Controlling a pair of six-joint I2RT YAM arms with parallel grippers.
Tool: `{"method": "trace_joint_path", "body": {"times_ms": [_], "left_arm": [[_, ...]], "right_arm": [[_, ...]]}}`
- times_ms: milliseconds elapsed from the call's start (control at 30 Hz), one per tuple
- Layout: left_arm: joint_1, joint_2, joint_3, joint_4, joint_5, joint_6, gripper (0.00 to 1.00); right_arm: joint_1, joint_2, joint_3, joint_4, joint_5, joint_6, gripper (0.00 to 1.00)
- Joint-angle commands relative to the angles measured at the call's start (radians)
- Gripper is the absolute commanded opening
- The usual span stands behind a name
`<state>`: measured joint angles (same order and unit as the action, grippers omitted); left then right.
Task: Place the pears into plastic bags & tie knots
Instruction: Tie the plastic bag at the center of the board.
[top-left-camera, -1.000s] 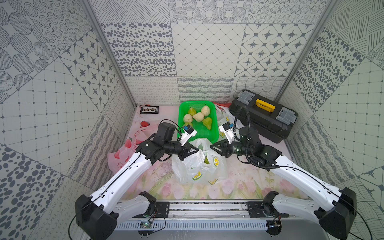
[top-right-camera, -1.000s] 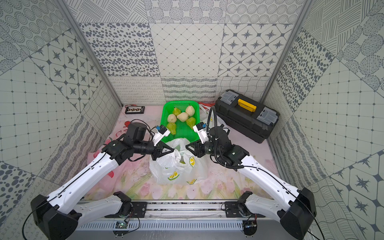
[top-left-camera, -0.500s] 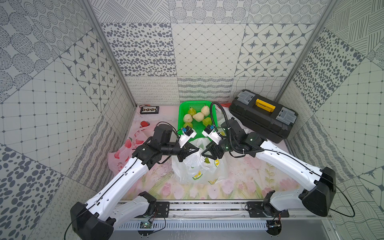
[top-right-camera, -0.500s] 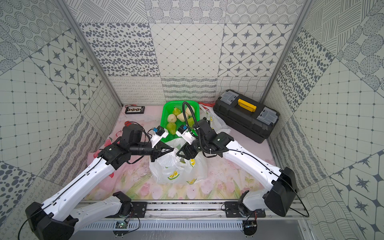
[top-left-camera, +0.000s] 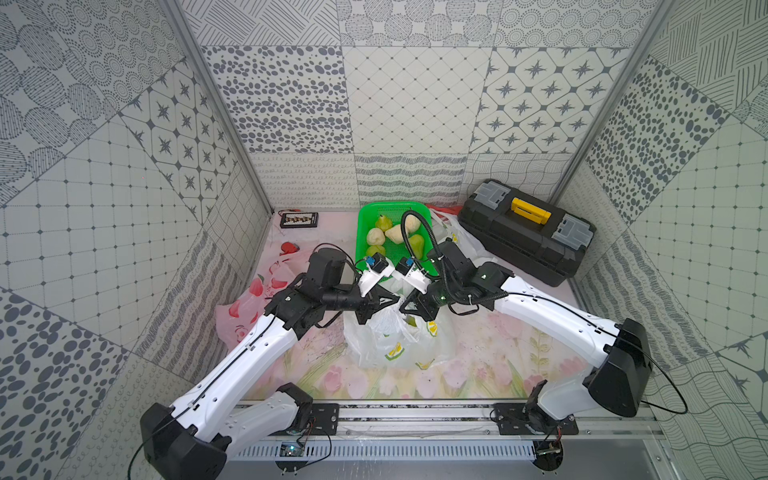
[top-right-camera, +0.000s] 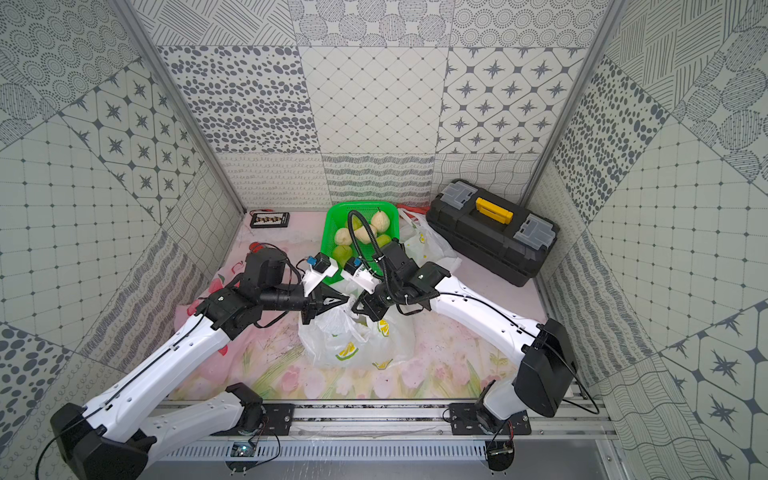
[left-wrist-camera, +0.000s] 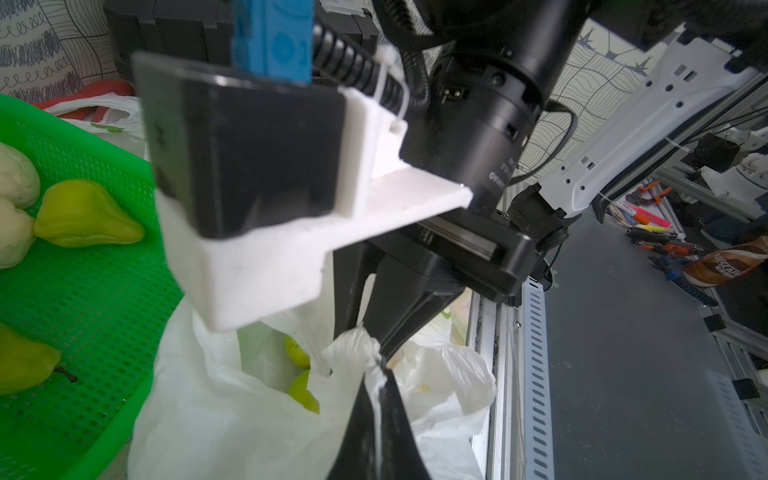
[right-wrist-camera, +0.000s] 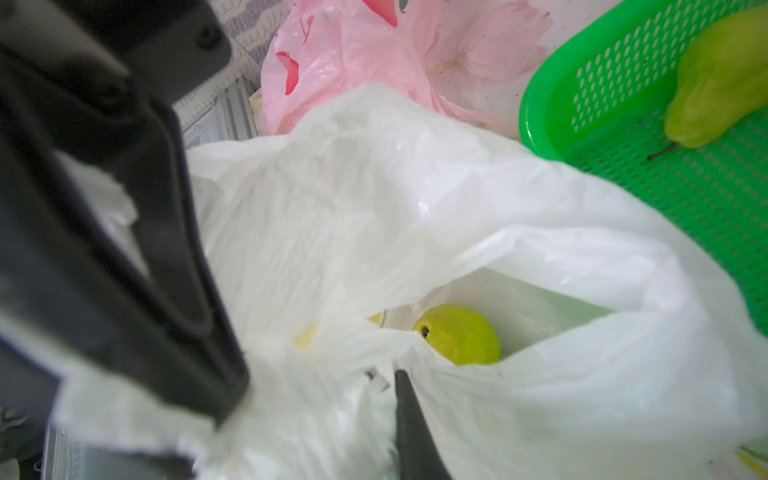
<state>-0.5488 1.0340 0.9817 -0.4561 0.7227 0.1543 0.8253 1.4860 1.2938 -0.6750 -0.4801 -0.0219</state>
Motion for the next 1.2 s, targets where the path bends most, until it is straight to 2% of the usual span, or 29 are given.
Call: {"method": "trace_joint_path", "body": {"times_ms": [0,33,167,333,433,500,567,667,800,933,1000,1167], "left_arm": [[-0.003,-0.005,0.017,0.046,0.007,-0.020,0.00],[-0.003,-0.010,0.013,0.039,-0.002,-0.028,0.02],[-0.002,-0.028,-0.016,0.015,-0.040,-0.069,0.26],[0.001,-0.090,-0.098,0.048,-0.039,-0.144,0.50],[0.001,-0.109,-0.156,0.140,0.041,-0.210,0.58],[-0.008,-0.096,-0.171,0.204,0.114,-0.284,0.62],[-0.048,-0.094,-0.189,0.275,0.130,-0.342,0.63],[-0.131,-0.093,-0.186,0.300,0.076,-0.340,0.63],[-0.170,-0.093,-0.147,0.270,0.051,-0.332,0.60],[-0.162,-0.169,-0.072,0.060,-0.053,-0.231,0.59],[-0.138,-0.235,-0.045,-0.025,-0.107,-0.220,0.59],[-0.014,-0.353,-0.049,-0.026,-0.197,-0.285,0.57]], "right_arm": [[0.006,-0.041,-0.027,0.115,0.112,0.025,0.00],[0.008,-0.055,-0.046,0.149,0.140,0.035,0.00],[0.024,-0.126,-0.157,0.364,0.257,0.099,0.00],[0.050,-0.184,-0.243,0.576,0.359,0.133,0.00],[0.056,-0.200,-0.301,0.728,0.390,0.180,0.00],[0.077,-0.196,-0.335,0.832,0.458,0.191,0.00],[0.092,-0.183,-0.360,0.930,0.493,0.196,0.00],[0.102,-0.165,-0.413,1.134,0.523,0.220,0.00],[0.101,-0.108,-0.474,1.391,0.499,0.301,0.00],[0.096,-0.061,-0.514,1.504,0.469,0.343,0.00],[0.091,-0.048,-0.517,1.516,0.450,0.365,0.00],[0.074,-0.023,-0.490,1.531,0.319,0.481,0.00]]}}
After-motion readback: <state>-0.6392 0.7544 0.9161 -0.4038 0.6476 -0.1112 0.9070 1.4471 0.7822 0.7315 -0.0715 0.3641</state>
